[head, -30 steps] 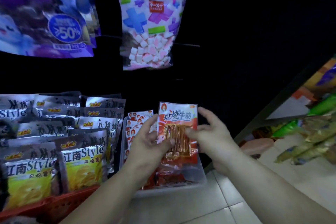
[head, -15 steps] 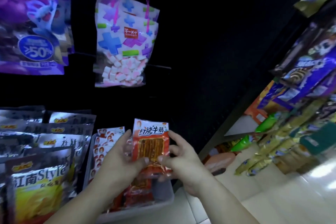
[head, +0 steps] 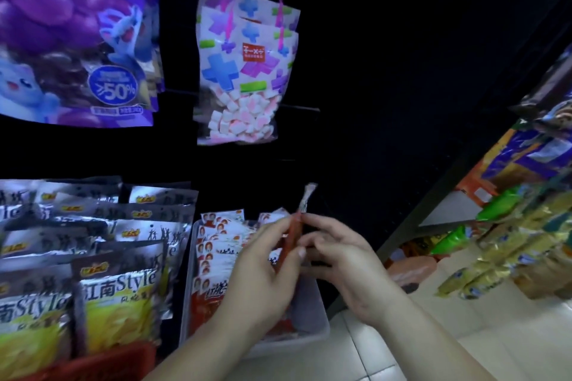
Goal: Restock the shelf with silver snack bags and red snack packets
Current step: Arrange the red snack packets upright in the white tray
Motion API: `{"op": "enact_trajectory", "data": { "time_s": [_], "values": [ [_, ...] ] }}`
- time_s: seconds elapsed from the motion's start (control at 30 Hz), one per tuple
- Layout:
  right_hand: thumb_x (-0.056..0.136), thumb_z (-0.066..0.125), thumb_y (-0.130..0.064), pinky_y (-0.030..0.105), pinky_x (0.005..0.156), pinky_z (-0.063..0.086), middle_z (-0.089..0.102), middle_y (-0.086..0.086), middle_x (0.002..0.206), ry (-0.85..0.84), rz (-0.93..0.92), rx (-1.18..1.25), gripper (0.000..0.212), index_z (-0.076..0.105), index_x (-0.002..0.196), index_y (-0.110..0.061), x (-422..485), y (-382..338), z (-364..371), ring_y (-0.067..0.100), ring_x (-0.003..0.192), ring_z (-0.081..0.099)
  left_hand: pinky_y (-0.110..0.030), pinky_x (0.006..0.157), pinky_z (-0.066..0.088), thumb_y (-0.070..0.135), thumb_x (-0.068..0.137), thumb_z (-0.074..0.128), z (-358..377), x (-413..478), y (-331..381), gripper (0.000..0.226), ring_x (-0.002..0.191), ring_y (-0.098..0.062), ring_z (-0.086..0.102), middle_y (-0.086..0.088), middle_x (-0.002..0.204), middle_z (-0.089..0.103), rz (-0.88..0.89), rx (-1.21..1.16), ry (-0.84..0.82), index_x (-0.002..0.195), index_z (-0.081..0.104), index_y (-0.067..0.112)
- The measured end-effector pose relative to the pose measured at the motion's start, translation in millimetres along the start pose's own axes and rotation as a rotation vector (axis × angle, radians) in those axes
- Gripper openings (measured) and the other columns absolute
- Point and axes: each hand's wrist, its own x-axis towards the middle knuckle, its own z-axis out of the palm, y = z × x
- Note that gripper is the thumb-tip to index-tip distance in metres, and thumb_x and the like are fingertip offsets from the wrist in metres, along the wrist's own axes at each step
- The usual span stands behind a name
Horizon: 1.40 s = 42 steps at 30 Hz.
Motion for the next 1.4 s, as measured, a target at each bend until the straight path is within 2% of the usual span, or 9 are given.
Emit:
{"op": "enact_trajectory", "data": {
  "time_s": [0.1, 0.33, 0.47, 0.63, 0.73, 0.8, 0.9, 1.03, 1.4],
  "values": [
    [0.095, 0.07, -0.009, 0.038, 0.084, 0.063, 0.072, 0.003, 0.111, 0.168, -0.116, -0.126, 0.047, 0.063, 0.135, -0.032, 2.3, 3.1, -4.8, 0.019, 0.102, 0.073, -0.048, 0.074, 0.064, 0.007, 0.1, 0.062, -2.4, 1.7, 8.7, 0.039, 0.096, -0.027, 0.075, -0.005, 0.106, 0.077, -0.207, -0.373, 0.0, 0.126, 0.066, 0.036],
    [0.095, 0.068, -0.001, 0.054, 0.09, 0.059, 0.077, 0.011, 0.1, 0.119, -0.203, -0.207, 0.059, 0.052, 0.141, -0.034, 1.5, 2.2, -6.7, 0.028, 0.1, 0.075, -0.01, 0.06, 0.051, 0.008, 0.093, 0.071, -16.5, 3.1, -10.5, 0.08, 0.084, 0.005, 0.069, 0.012, 0.102, 0.067, -0.21, -0.23, 0.027, 0.152, 0.034, 0.046],
    [0.097, 0.066, -0.003, 0.045, 0.079, 0.062, 0.076, 0.007, 0.102, 0.123, -0.224, -0.242, 0.049, 0.058, 0.135, -0.033, 3.8, 5.2, -9.3, 0.026, 0.096, 0.076, -0.005, 0.064, 0.05, 0.013, 0.091, 0.076, -17.7, 0.4, -13.3, 0.093, 0.142, -0.013, 0.044, 0.003, 0.157, 0.038, -0.219, -0.198, -0.037, 0.147, 0.025, 0.067],
    [0.093, 0.075, -0.025, 0.038, 0.069, 0.063, 0.071, -0.008, 0.106, 0.31, -0.216, -0.412, 0.025, 0.072, 0.113, -0.039, 9.5, 10.1, -13.1, 0.014, 0.092, 0.072, -0.017, 0.071, 0.059, -0.002, 0.096, 0.064, -15.6, -1.3, -20.6, 0.086, 0.105, 0.014, 0.062, 0.026, 0.13, 0.056, -0.05, -0.035, -0.026, 0.151, 0.028, 0.055],
    [0.094, 0.067, -0.047, 0.046, 0.076, 0.064, 0.076, -0.006, 0.107, 0.264, -0.063, -0.093, 0.023, 0.076, 0.11, -0.033, 9.6, 5.3, -10.1, 0.017, 0.097, 0.074, -0.025, 0.087, 0.057, 0.009, 0.097, 0.064, -16.9, -4.4, -29.5, 0.096, 0.121, 0.011, 0.051, 0.044, 0.133, 0.046, 0.162, 0.393, -0.092, 0.155, 0.006, 0.059],
    [0.09, 0.071, -0.052, 0.055, 0.08, 0.063, 0.075, 0.003, 0.115, 0.166, 0.073, 0.091, 0.035, 0.072, 0.116, -0.028, 12.4, 4.7, -7.4, 0.03, 0.102, 0.075, -0.026, 0.087, 0.056, 0.005, 0.092, 0.068, -12.2, -6.7, -45.6, 0.084, 0.121, 0.003, 0.056, 0.029, 0.138, 0.052, 0.308, 0.575, -0.141, 0.156, 0.031, 0.044],
    [0.088, 0.08, -0.014, 0.047, 0.071, 0.063, 0.075, 0.01, 0.112, 0.231, 0.145, 0.007, 0.038, 0.065, 0.123, -0.018, 25.3, 14.0, -5.4, 0.028, 0.089, 0.077, -0.028, 0.087, 0.056, 0.012, 0.089, 0.07, -8.6, -11.9, -70.4, 0.059, 0.116, -0.011, 0.06, 0.019, 0.135, 0.056, 0.399, 0.645, -0.247, 0.141, 0.056, 0.033],
    [0.085, 0.062, 0.013, 0.042, 0.067, 0.058, 0.078, 0.012, 0.086, 0.282, 0.195, -0.235, 0.032, 0.075, 0.099, -0.013, 54.1, 34.3, -15.5, 0.022, 0.068, 0.073, -0.017, 0.112, 0.038, 0.035, 0.091, 0.065, -17.8, -10.3, -94.4, 0.052, 0.134, 0.007, 0.045, 0.026, 0.145, 0.049, 0.159, 0.529, -0.355, 0.143, 0.057, 0.036],
    [0.098, 0.061, -0.006, 0.027, 0.078, 0.051, 0.07, 0.001, 0.089, -0.347, 0.221, -0.844, 0.025, 0.064, 0.085, -0.027, 81.7, 135.9, -34.0, 0.013, 0.085, 0.063, -0.014, 0.097, 0.045, 0.014, 0.091, 0.067, -25.2, 9.4, -161.5, 0.047, 0.117, -0.009, 0.061, 0.012, 0.129, 0.06, -0.268, 0.53, -0.272, 0.136, 0.061, 0.025]
  ]
}}
